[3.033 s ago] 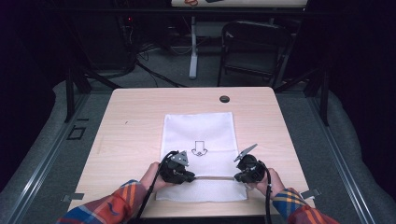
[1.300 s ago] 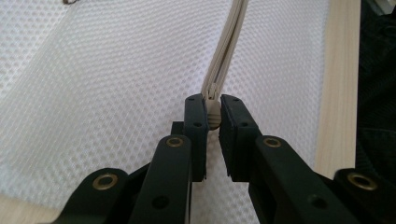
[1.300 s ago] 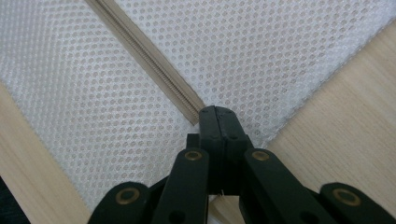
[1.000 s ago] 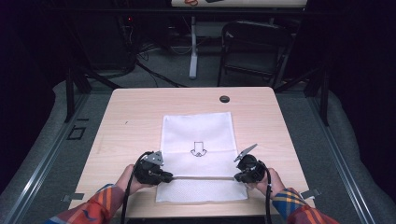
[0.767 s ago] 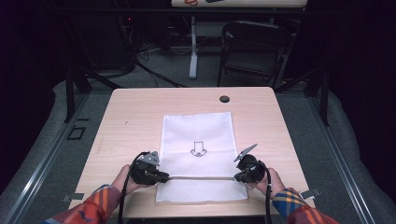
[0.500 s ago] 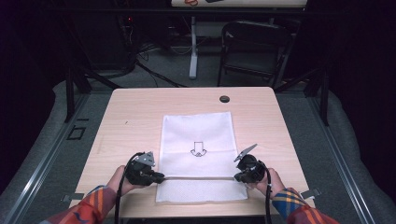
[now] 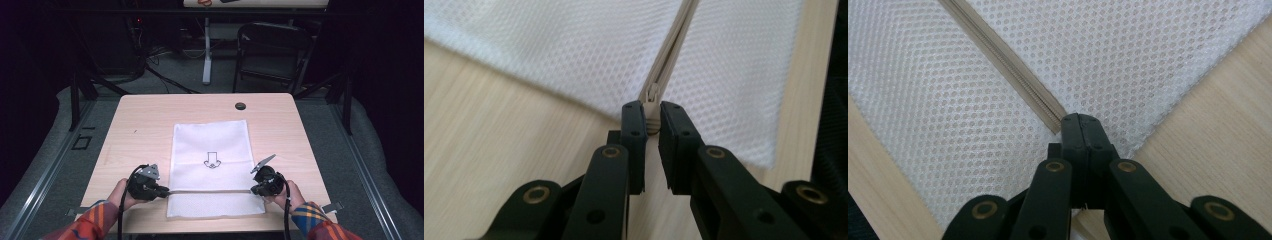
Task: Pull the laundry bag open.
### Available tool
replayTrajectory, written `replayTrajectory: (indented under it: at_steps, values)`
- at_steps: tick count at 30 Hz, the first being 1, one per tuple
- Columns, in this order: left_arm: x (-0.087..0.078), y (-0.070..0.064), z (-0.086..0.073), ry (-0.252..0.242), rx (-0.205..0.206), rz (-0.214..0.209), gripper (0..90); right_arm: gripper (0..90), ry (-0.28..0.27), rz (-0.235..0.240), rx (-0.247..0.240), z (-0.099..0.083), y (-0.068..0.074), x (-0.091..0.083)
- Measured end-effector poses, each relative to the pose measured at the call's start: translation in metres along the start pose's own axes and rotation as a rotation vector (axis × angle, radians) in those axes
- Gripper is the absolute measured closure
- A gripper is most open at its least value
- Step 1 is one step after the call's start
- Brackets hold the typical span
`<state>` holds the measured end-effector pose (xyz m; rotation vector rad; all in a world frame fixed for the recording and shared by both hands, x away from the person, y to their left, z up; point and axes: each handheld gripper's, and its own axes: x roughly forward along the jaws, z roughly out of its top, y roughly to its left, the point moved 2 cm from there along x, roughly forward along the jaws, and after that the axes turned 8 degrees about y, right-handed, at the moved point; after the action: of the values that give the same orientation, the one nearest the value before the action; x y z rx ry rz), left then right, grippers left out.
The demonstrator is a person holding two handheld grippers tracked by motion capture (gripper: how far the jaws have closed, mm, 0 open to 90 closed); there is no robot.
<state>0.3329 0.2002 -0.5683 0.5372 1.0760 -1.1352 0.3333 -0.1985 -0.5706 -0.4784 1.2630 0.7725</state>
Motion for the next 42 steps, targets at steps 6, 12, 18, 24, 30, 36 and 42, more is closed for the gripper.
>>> replayTrajectory:
  at_steps: [6, 12, 18, 24, 30, 36, 42]
  values:
    - [0.002, 0.001, -0.008, 0.006, -0.023, 0.011, 81.3, 90.0, -0.005, 0.001, 0.007, 0.000, 0.001, 0.000]
    - [0.006, 0.004, -0.007, 0.009, -0.069, -0.016, 74.8, 88.7, -0.023, 0.004, -0.023, -0.001, 0.001, 0.000]
    - [-0.006, 0.001, -0.003, -0.007, -0.150, 0.039, 28.8, 41.1, -0.093, -0.030, -0.021, -0.003, -0.003, -0.018]
    - [-0.027, -0.004, -0.003, -0.026, -0.243, 0.104, 13.1, 11.8, -0.126, -0.082, 0.058, -0.021, -0.013, -0.040]
    - [-0.044, -0.006, -0.021, -0.049, -0.340, 0.175, 9.0, 0.0, -0.130, -0.107, 0.162, -0.053, -0.028, -0.053]
    - [-0.045, -0.004, -0.035, -0.029, -0.396, 0.208, 7.2, 0.0, -0.100, -0.102, 0.257, -0.085, -0.040, -0.052]
    - [-0.036, 0.000, -0.039, 0.002, -0.420, 0.176, 5.4, 0.0, -0.075, -0.090, 0.281, -0.094, -0.045, -0.044]
